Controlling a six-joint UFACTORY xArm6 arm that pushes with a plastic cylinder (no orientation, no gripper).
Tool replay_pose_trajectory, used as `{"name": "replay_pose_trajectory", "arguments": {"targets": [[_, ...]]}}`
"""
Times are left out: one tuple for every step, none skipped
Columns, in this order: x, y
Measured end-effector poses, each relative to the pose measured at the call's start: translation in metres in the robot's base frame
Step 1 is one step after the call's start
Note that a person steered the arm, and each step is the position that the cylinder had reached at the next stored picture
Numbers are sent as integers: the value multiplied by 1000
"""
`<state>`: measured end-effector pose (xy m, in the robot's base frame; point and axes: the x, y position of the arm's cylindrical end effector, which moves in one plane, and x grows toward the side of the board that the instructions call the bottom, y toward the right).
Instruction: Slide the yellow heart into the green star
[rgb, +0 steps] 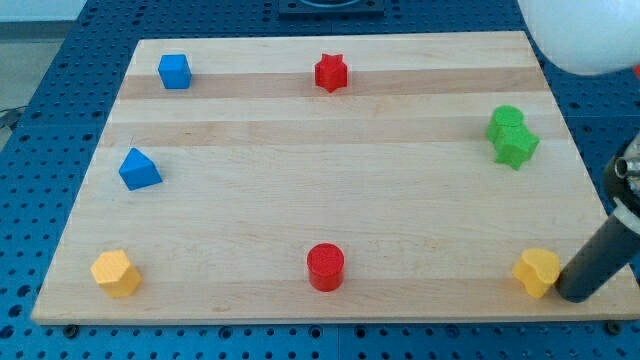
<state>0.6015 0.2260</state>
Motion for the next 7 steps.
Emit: {"name": "replay_pose_trajectory", "arguments": {"targets": [[-11, -2], [-26, -2], [-15, 0], [11, 9], [17, 5], [16, -21], [15, -37]]}}
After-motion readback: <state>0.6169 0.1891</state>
